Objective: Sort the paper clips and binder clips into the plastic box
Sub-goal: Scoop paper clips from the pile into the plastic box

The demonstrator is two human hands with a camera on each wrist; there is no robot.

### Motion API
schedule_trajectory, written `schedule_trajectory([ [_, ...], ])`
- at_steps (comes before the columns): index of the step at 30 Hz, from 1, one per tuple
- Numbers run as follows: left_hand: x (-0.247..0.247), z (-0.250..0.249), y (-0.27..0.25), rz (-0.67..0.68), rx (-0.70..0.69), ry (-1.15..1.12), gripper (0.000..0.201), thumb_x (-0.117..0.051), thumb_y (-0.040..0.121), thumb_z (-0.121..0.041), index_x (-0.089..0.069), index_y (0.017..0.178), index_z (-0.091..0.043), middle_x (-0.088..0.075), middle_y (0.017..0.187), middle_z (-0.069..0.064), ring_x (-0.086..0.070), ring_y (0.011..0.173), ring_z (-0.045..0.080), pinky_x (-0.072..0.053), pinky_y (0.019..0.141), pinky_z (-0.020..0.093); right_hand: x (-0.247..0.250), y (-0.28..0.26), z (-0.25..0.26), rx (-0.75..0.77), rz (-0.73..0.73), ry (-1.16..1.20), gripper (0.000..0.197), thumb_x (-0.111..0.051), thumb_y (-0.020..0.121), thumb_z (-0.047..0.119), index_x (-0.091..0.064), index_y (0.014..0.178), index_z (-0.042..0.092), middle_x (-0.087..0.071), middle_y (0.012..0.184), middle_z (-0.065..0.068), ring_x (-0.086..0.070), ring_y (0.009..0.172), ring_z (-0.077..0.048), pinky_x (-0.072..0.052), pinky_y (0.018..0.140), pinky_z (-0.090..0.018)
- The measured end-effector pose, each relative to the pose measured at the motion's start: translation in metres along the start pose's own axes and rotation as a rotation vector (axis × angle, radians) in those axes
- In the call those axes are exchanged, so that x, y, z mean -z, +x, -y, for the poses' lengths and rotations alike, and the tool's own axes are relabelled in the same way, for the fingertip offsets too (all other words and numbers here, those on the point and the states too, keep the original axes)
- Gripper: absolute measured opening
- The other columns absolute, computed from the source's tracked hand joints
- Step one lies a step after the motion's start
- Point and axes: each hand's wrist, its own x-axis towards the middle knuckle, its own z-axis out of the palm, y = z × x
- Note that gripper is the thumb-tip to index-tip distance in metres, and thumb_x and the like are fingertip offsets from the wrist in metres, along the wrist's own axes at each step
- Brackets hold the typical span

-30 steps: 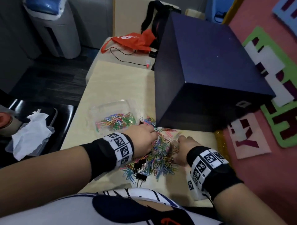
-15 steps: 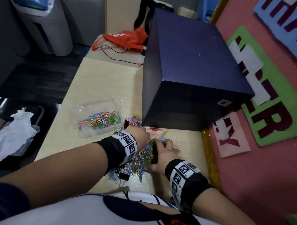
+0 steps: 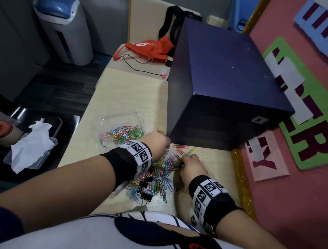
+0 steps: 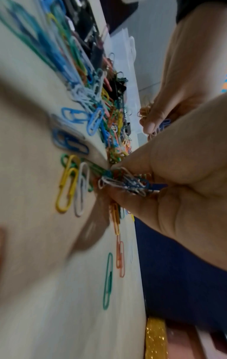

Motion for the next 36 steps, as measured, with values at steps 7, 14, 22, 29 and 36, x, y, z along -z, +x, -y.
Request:
schedule_trajectory([
  [7,0.017,0.057,-0.024,-0.256,0.107,-0.165,0.021,-0.058,0.092,-0.031,-0.064,0.109,-0.020,-0.065,0.108,0.002,-0.060,0.099,0.021,-0.046,0.084,0.030,0.021,0.005,0.028,0.050,-0.064,-0.064,0.021,-0.049,0.087,0.006,-0.061,0.101,0.016,-0.047,0.106,-0.003,-0.057,0.091,-0.023,-0.040,0.079,-0.023],
  [14,0.015,0.123,-0.050,-0.205,0.295,-0.172,0.025,-0.064,0.088,-0.032,-0.066,0.110,-0.020,-0.063,0.105,0.003,-0.059,0.097,0.021,-0.048,0.086,0.033,0.037,0.014,0.102,0.342,-0.082,-0.011,0.012,-0.055,0.090,0.010,-0.062,0.098,0.017,-0.047,0.101,0.000,-0.054,0.093,-0.021,-0.044,0.087,-0.029],
  [22,0.001,0.135,-0.061,-0.237,0.335,-0.280,0.030,-0.055,0.093,-0.030,-0.060,0.121,-0.021,-0.059,0.115,0.004,-0.058,0.105,0.022,-0.046,0.092,0.032,0.030,0.046,0.153,0.334,-0.039,0.124,0.045,-0.062,0.088,0.029,-0.046,0.129,0.021,-0.049,0.130,-0.005,-0.053,0.114,-0.025,-0.044,0.097,-0.037],
  [29,-0.012,0.111,-0.062,-0.155,0.043,-0.070,0.041,-0.044,0.095,-0.035,-0.048,0.135,-0.028,-0.047,0.138,-0.003,-0.048,0.122,0.021,-0.044,0.099,0.040,0.018,0.049,0.120,0.111,0.092,-0.095,0.052,-0.046,0.088,0.004,-0.039,0.139,0.012,-0.041,0.140,-0.010,-0.048,0.124,-0.028,-0.042,0.102,-0.039],
  [36,-0.023,0.096,-0.062,-0.007,-0.011,0.095,0.053,-0.039,0.097,-0.038,-0.028,0.146,-0.024,-0.049,0.137,-0.003,-0.051,0.121,0.022,-0.039,0.102,0.043,0.010,0.052,0.094,0.270,0.263,-0.223,0.084,-0.047,0.081,-0.010,-0.012,0.153,0.014,0.006,0.161,-0.005,-0.007,0.148,-0.022,-0.013,0.118,-0.030],
])
